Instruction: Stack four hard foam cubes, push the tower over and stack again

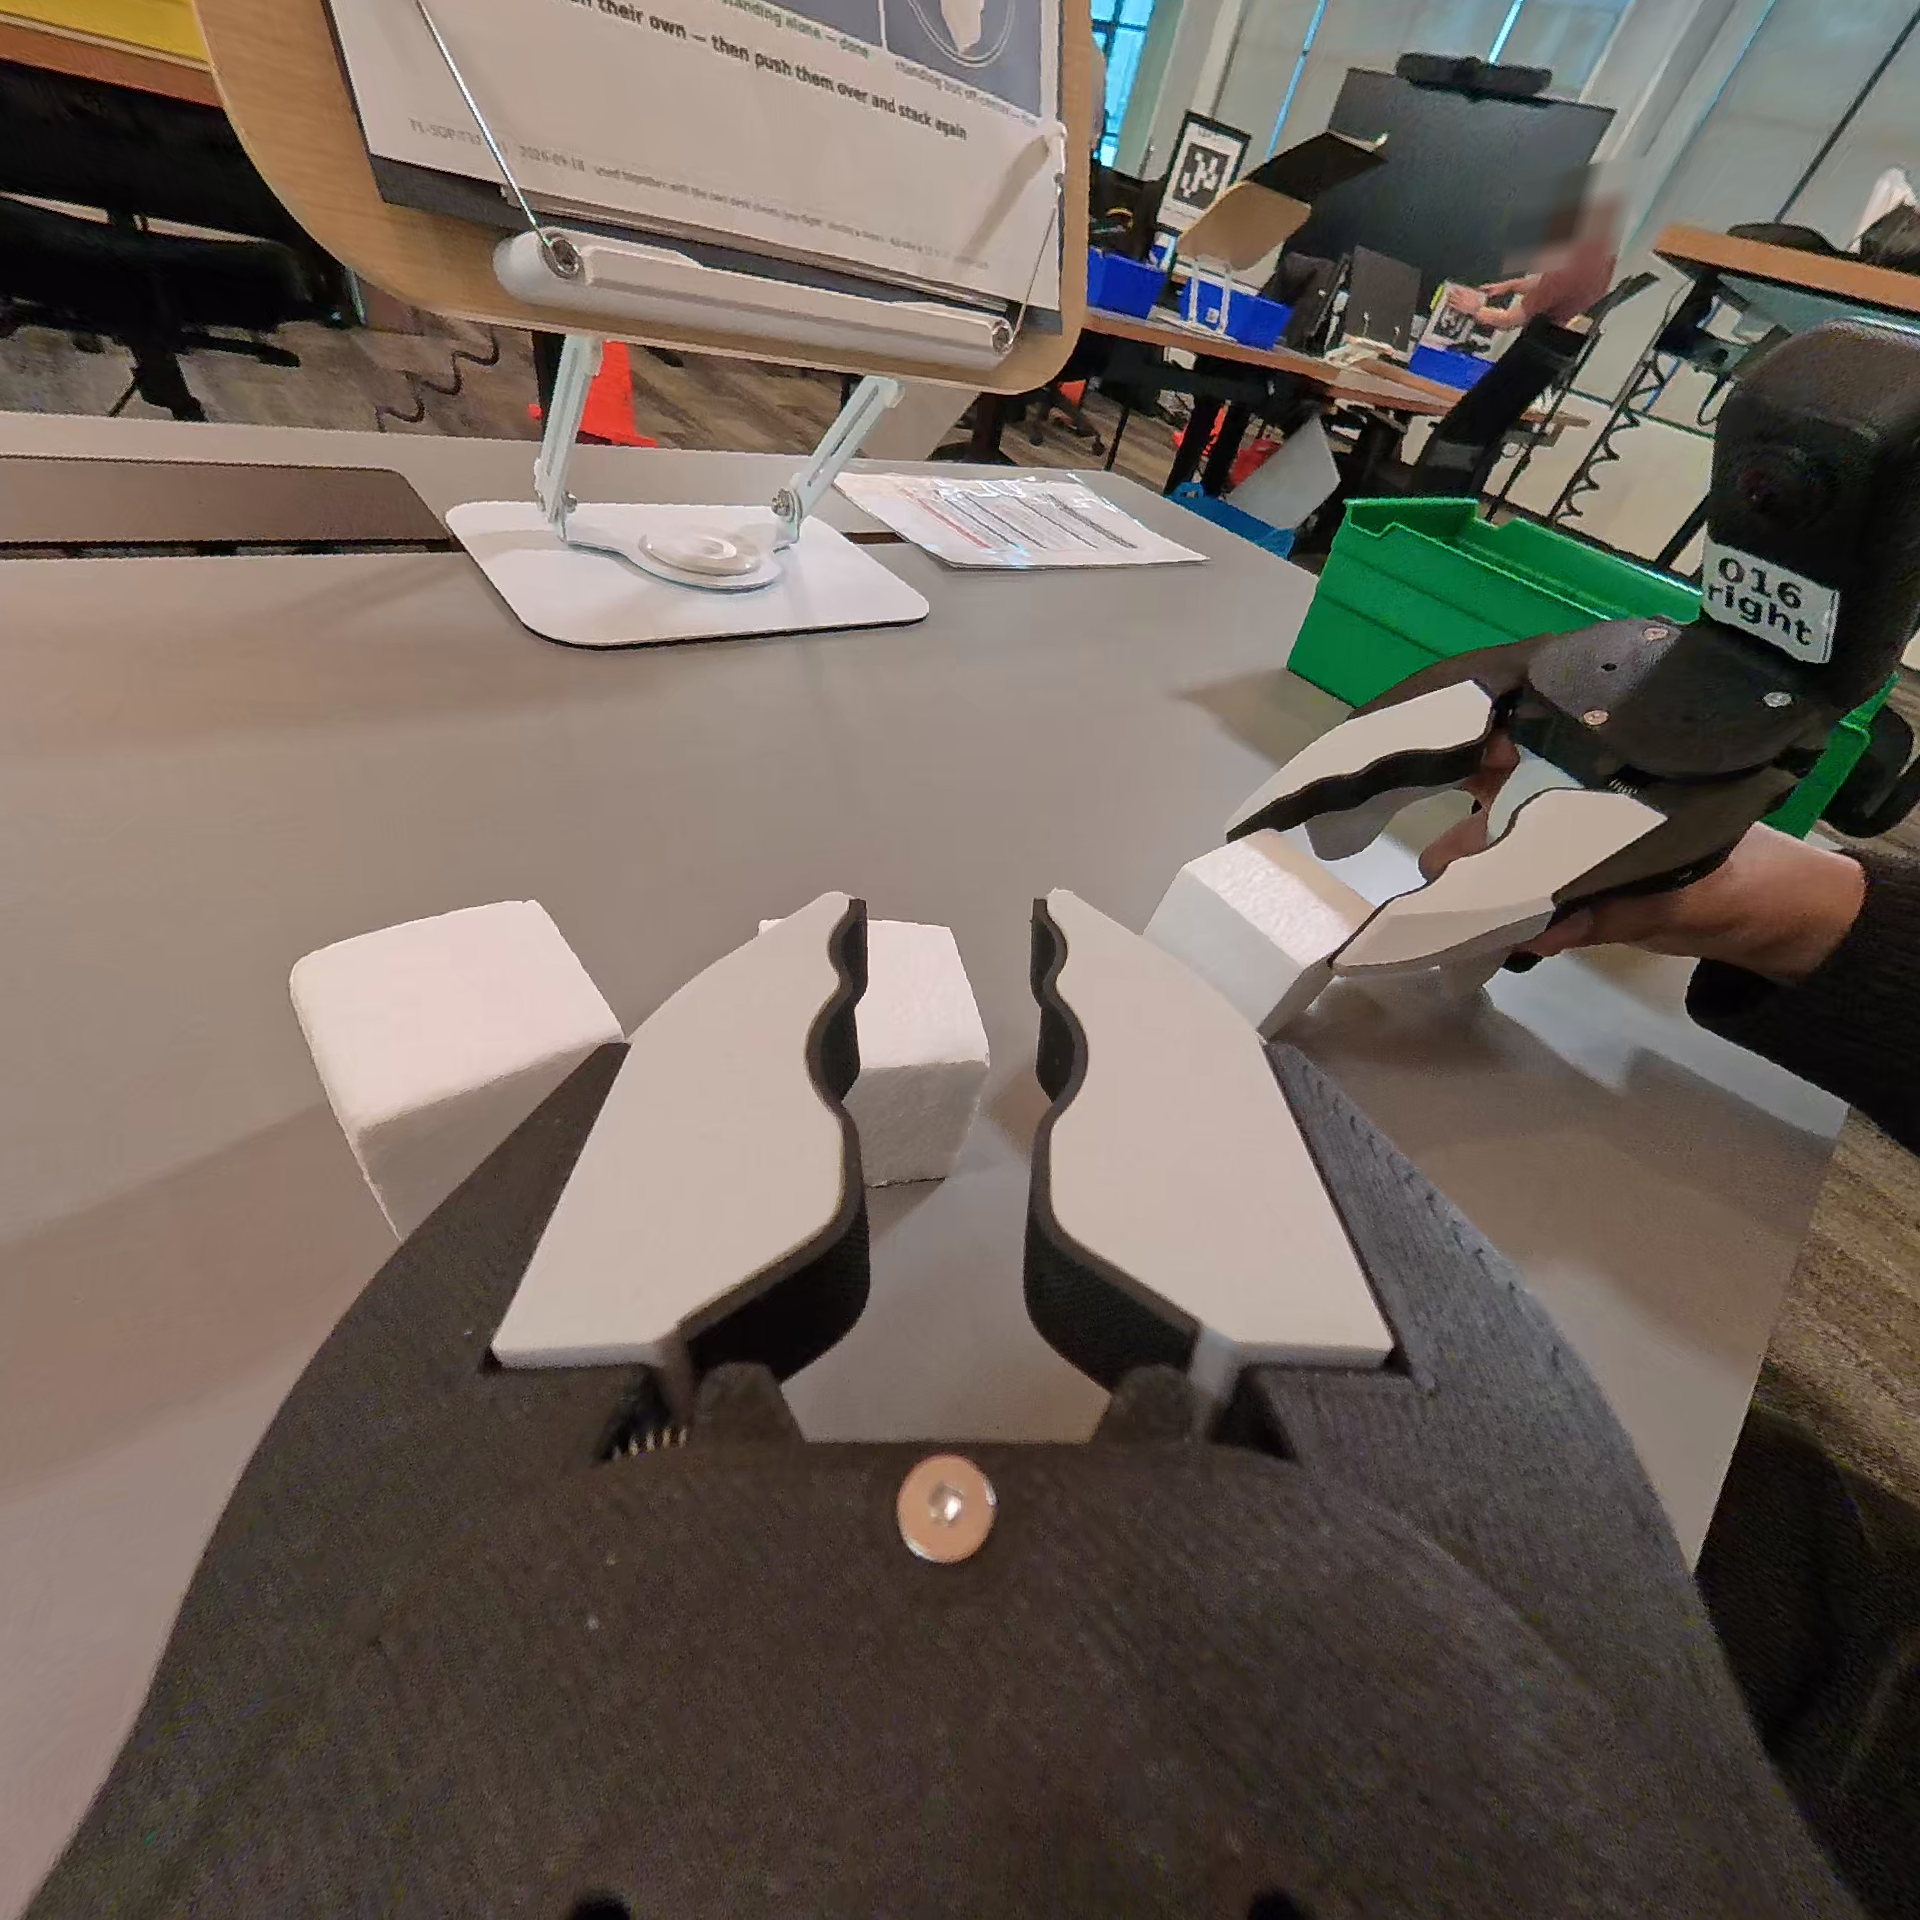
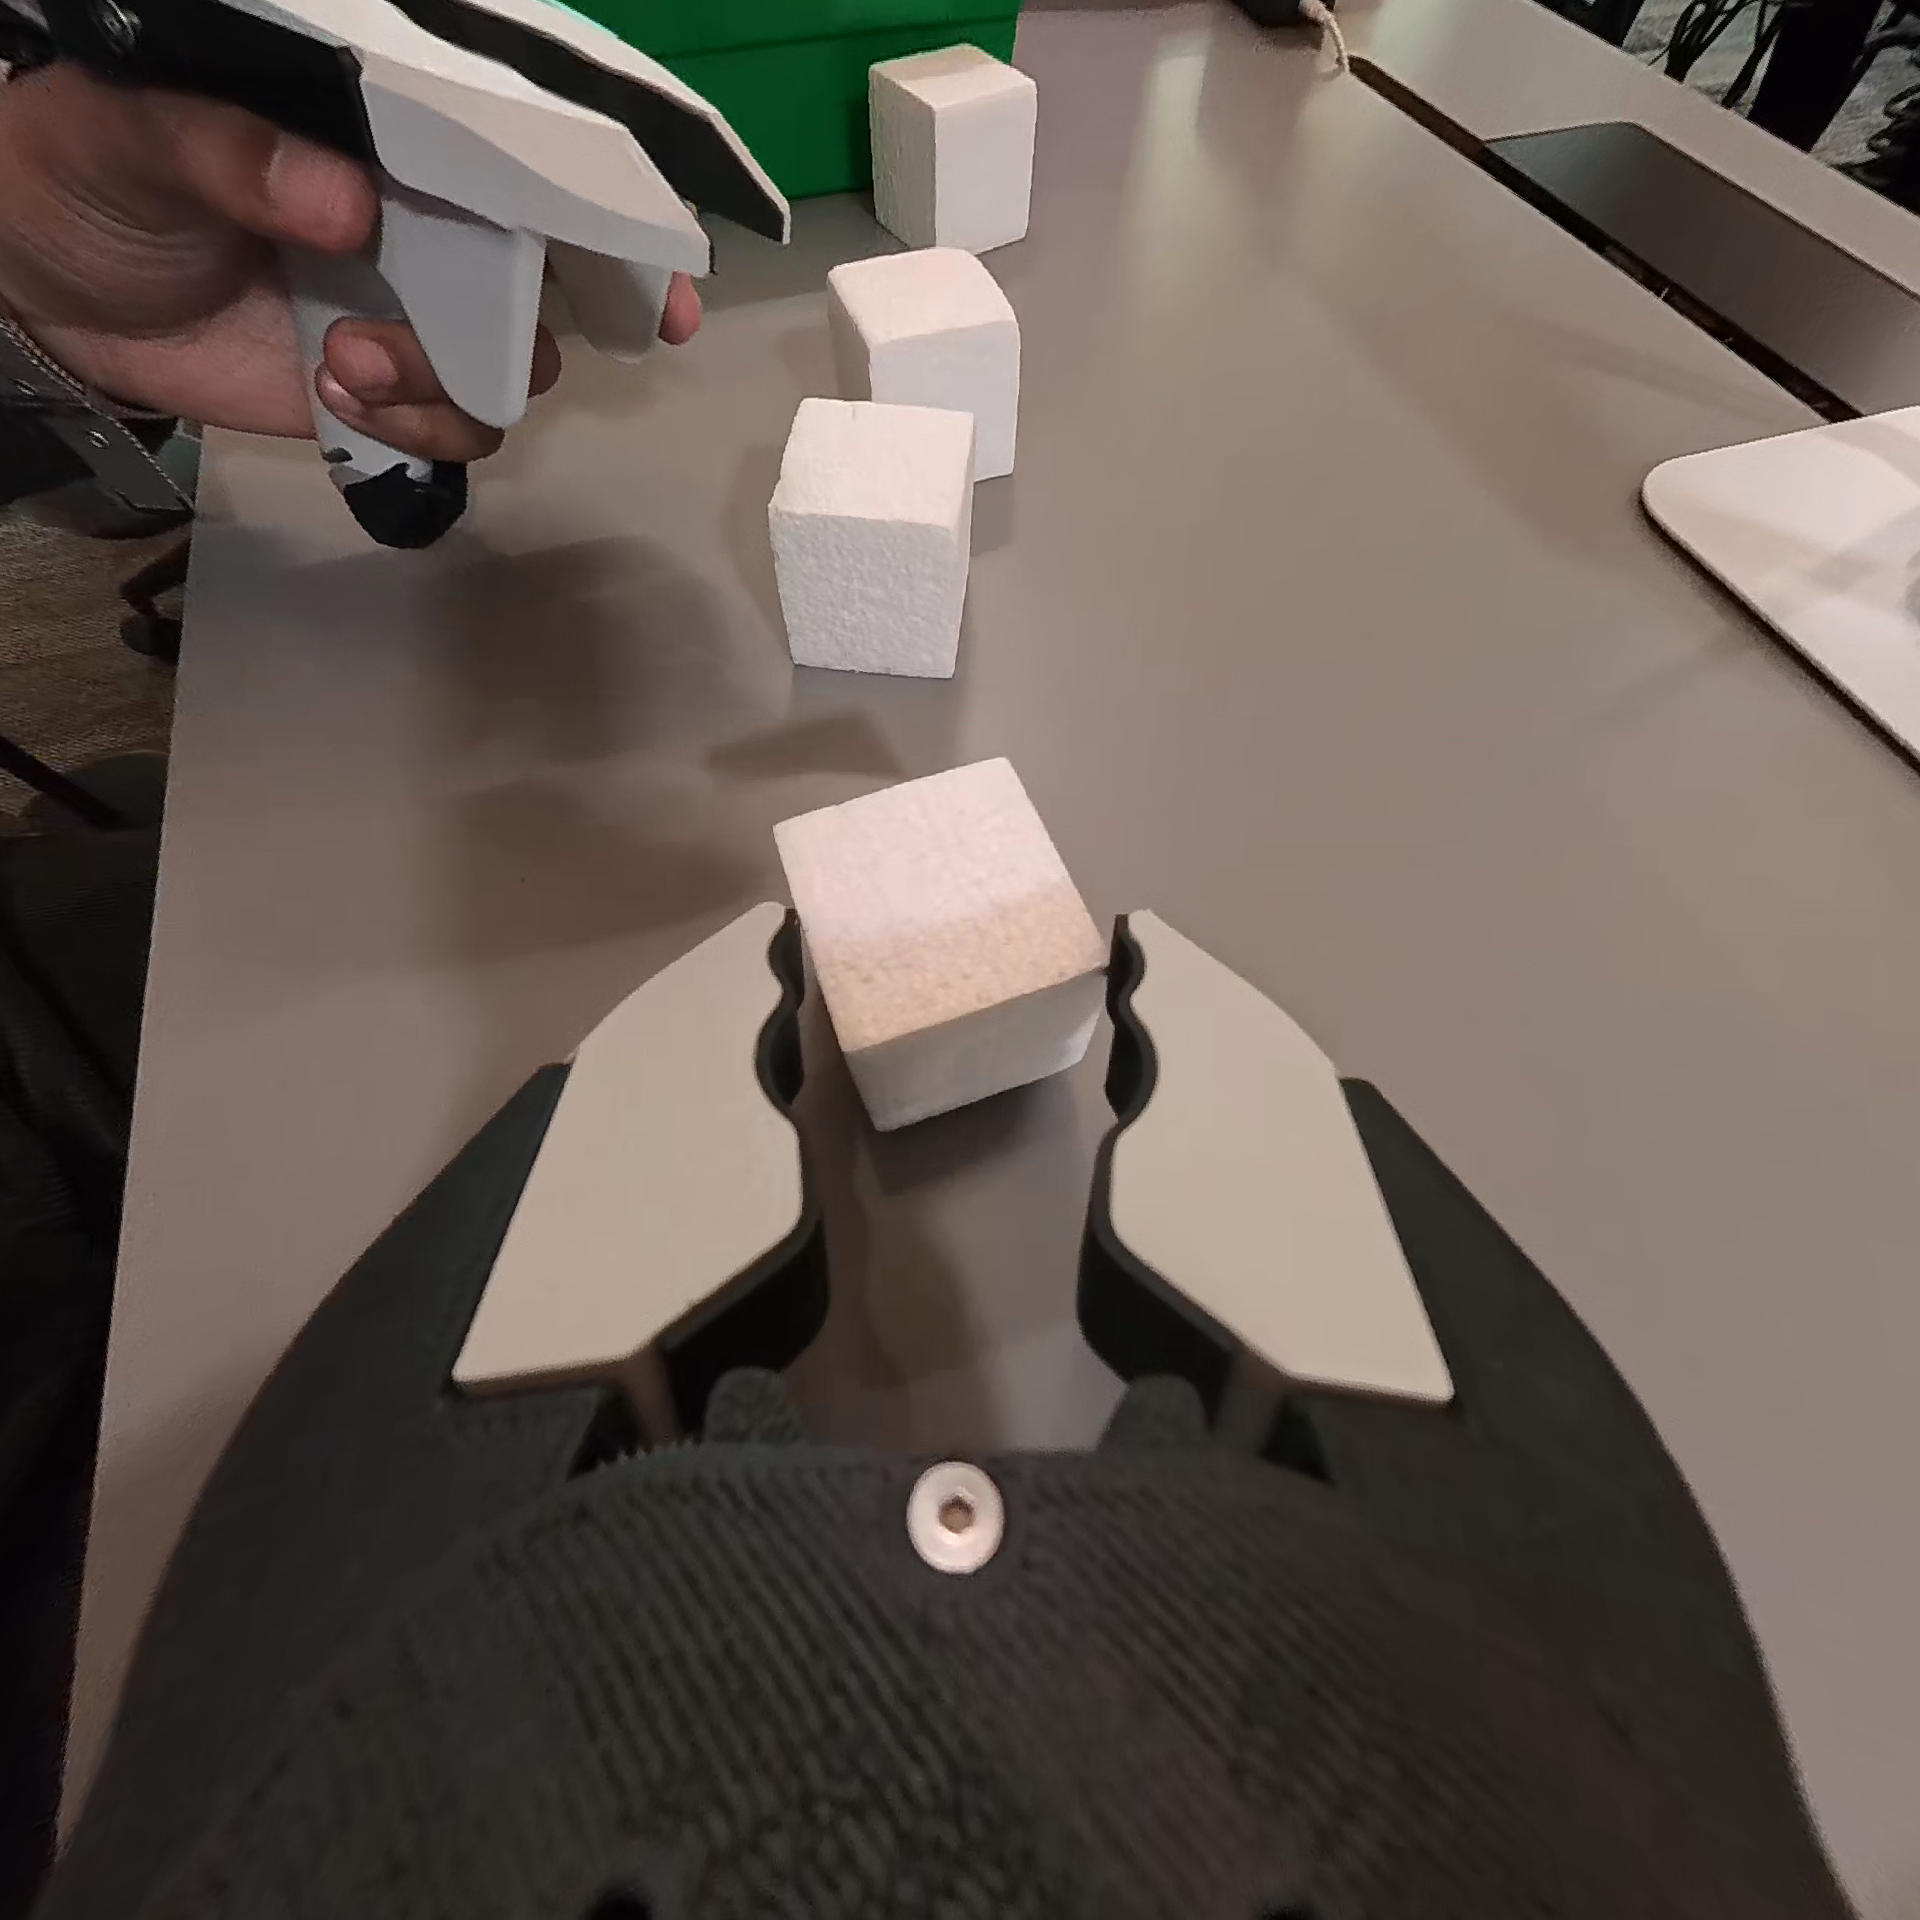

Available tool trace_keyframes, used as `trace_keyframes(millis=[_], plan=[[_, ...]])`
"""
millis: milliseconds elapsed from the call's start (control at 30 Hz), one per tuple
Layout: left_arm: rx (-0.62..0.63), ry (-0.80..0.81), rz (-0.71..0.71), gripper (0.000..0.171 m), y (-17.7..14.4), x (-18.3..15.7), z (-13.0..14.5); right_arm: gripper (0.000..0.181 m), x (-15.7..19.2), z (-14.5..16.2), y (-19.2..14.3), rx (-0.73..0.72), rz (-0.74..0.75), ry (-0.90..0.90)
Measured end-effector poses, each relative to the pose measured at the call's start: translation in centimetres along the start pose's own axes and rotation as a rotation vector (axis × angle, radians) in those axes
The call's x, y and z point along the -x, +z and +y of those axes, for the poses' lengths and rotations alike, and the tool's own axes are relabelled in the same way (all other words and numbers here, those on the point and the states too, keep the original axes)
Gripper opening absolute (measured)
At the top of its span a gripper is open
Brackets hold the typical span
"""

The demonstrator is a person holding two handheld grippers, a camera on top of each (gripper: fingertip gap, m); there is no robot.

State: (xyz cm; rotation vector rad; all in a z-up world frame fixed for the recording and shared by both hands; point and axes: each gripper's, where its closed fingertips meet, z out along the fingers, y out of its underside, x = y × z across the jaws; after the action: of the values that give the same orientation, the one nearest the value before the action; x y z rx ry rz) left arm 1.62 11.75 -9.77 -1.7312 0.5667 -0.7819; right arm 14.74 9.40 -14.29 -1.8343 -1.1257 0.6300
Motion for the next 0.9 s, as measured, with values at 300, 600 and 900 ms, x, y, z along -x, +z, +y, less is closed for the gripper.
trace_keyframes(millis=[300, 600, 900], plan=[[0.0, -0.015, -0.004, 0.031, -0.11, 0.3, 0.03, 0.058, 0.13, 0.06, 0.1, 0.002, -0.013, -0.008], [0.003, -0.013, -0.001, 0.031, -0.11, 0.2, 0.09, 0.052, 0.2, 0.32, 0.18, 0.015, -0.023, -0.009], [0.024, -0.009, -0.007, 0.031, -0.68, 0.46, 0.69, 0.051, 0.26, 0.04, 0.49, 0.021, -0.057, -0.045]])
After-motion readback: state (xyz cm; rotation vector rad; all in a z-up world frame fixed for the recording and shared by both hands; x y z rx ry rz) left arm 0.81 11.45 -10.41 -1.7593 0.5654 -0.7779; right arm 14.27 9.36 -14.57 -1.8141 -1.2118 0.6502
